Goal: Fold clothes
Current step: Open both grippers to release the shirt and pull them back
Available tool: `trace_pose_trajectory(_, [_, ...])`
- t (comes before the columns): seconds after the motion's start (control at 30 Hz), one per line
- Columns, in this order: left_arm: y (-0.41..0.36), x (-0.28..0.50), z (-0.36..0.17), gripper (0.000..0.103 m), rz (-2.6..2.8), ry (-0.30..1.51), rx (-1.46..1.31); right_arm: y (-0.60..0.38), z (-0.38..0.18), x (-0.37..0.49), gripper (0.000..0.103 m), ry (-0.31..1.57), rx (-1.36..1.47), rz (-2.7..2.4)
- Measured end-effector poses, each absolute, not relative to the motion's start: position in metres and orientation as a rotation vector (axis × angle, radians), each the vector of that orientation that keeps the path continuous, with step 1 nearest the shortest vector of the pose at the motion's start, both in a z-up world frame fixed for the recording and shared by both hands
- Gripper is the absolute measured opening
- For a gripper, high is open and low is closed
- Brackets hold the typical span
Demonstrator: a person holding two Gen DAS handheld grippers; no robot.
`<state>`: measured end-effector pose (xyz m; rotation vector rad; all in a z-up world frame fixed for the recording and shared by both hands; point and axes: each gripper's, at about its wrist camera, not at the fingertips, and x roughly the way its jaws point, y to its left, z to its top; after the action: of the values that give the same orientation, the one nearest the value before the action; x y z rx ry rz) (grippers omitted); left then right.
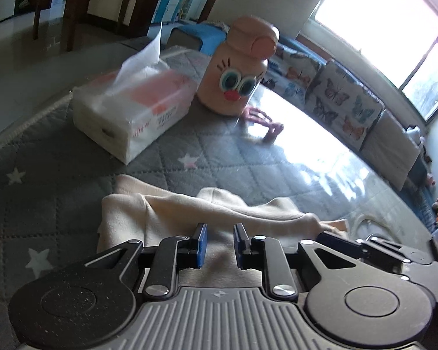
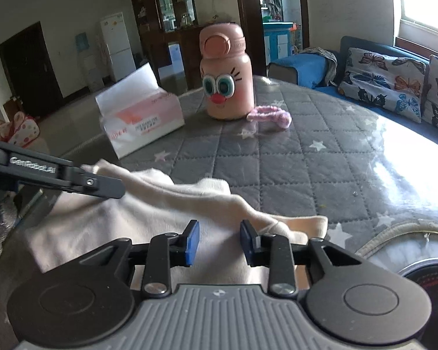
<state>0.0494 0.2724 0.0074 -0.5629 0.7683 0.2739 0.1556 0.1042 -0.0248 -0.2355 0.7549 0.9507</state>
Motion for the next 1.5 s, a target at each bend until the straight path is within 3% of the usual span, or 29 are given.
trace_pose_trajectory(0.17, [0.269,0.041,0.013,0.024,0.259,0.753,-0.558,0.1,-0.013,0.143,0.043,0.731,-0.264,0.979])
trace_pose_trajectory(0.3, [0.262,0.026,0.021,0.034,0.238,0.739,-0.542,0.092,-0.004,0.126,0.051,0.729,-0.3,1.016])
trace_pose_trajectory(0.53, [0.246,-0.009,0.028,0.043,0.214,0.736,-0.515,0.074,-0.001,0.089,0.052,0.734,-0.385,1.06])
trace_pose_trajectory(0.9, [0.231,-0.04,0.008,0.043,0.243,0.784,-0.481,0.059,-0.015,0.063,0.052,0.73,-0.443,1.034])
trace_pose_trajectory(1.2, [0.227,-0.047,0.008,0.05,0.246,0.769,-0.472,0.059,-0.021,0.062,0.057,0.739,-0.399,1.022])
trace_pose_trajectory(1.5, [0.222,-0.066,0.014,0.07,0.255,0.736,-0.468,0.05,-0.012,0.048,0.079,0.723,-0.355,1.026])
